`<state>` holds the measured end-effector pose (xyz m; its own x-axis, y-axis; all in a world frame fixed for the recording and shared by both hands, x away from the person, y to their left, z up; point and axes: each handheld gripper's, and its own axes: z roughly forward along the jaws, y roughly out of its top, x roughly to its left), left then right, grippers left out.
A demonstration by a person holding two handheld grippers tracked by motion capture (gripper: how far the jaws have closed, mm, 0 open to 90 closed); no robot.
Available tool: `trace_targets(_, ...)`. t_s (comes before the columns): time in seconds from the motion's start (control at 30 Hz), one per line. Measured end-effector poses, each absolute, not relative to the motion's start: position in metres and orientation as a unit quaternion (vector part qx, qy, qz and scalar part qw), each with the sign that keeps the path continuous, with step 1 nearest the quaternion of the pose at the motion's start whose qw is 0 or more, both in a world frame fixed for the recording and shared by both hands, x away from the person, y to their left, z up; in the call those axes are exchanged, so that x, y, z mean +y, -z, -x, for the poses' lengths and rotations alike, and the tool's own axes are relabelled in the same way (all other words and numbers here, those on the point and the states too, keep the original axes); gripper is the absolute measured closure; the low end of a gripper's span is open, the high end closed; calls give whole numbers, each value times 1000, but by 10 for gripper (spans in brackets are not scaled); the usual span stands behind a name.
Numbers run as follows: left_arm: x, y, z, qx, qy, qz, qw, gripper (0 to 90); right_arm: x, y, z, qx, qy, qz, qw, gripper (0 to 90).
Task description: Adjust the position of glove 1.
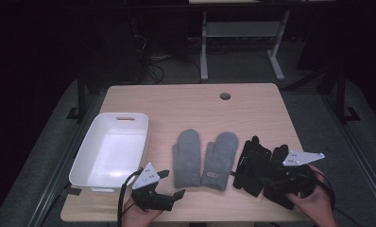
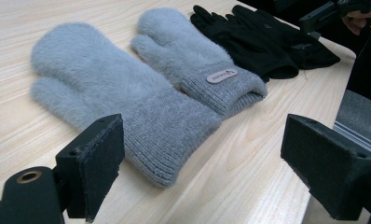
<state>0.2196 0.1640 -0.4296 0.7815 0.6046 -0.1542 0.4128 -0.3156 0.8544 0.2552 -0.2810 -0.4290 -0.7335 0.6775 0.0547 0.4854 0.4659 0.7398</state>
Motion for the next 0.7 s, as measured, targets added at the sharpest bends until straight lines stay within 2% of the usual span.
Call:
trace_targets(0.3, 167, 429, -220, 317, -97, -804, 494, 133, -279, 427, -256, 846, -390, -340, 124, 219)
trace_targets(0.7, 167, 428, -220, 317, -99, -802, 496, 133, -238, 405, -280, 865, -394, -290, 109, 213)
